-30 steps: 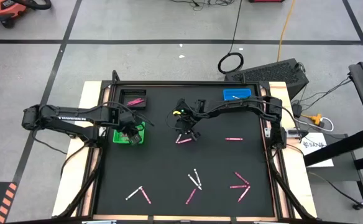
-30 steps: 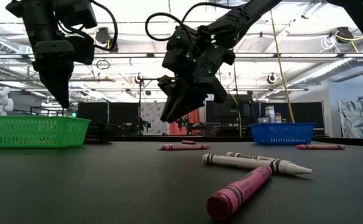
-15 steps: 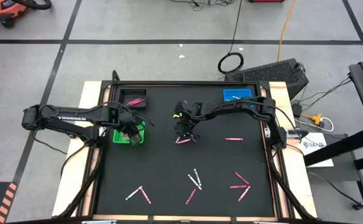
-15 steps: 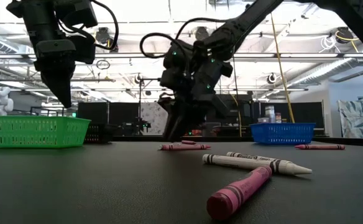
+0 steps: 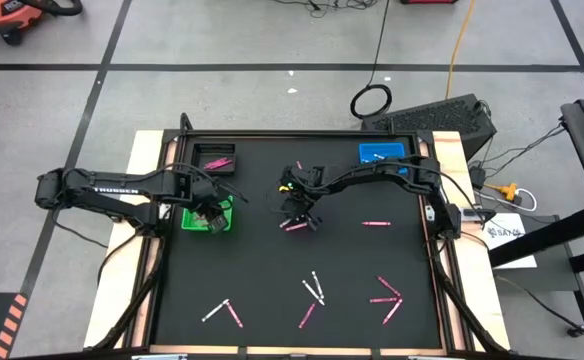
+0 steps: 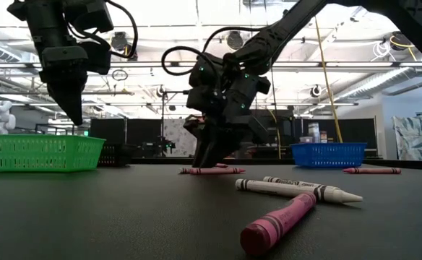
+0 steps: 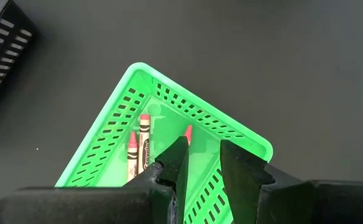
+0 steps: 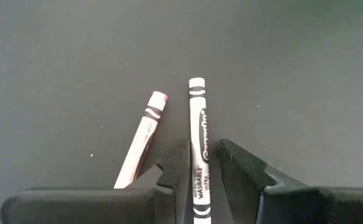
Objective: Sort crayons
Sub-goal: Put the white crayon into the blue bin
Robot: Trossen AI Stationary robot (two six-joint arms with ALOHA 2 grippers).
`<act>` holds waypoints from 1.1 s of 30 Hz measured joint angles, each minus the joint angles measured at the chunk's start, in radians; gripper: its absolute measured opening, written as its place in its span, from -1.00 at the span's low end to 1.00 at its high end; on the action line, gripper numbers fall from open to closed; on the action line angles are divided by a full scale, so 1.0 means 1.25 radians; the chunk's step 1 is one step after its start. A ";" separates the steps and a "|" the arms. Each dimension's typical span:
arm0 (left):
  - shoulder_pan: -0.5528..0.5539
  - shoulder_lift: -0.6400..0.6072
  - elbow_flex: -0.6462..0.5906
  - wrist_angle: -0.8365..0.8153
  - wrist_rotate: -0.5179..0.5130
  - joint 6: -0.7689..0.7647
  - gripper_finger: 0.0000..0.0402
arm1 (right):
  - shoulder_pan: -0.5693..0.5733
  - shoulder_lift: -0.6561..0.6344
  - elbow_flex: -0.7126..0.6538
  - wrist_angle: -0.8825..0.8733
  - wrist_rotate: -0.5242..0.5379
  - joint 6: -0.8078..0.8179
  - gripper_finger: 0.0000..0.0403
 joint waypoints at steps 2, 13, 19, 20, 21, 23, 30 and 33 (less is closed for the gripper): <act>0.000 0.000 0.000 0.000 0.000 0.000 -0.55 | 0.000 0.000 0.000 0.000 0.003 0.008 -0.62; 0.000 0.000 0.000 0.000 0.000 0.000 -0.55 | -0.002 0.002 0.000 0.004 0.014 0.059 -0.87; 0.000 0.000 0.000 0.000 0.000 0.000 -0.55 | -0.002 0.001 0.000 0.003 0.014 0.114 -0.97; 0.000 0.000 0.000 0.000 0.000 0.000 -0.55 | -0.002 -0.002 0.000 -0.002 0.015 0.122 -0.97; 0.000 0.000 0.000 0.000 0.000 0.001 -0.55 | -0.002 -0.003 -0.001 -0.004 0.016 0.129 -0.97; 0.000 0.000 0.000 0.000 0.000 0.001 -0.55 | -0.002 -0.013 -0.002 -0.010 0.016 0.146 -0.97; 0.000 0.000 0.000 0.000 0.000 0.001 -0.55 | -0.010 -0.091 -0.004 -0.079 0.023 0.164 -0.99; 0.000 0.000 0.000 0.000 0.000 0.002 -0.55 | -0.026 -0.133 -0.004 -0.129 0.017 0.164 -0.99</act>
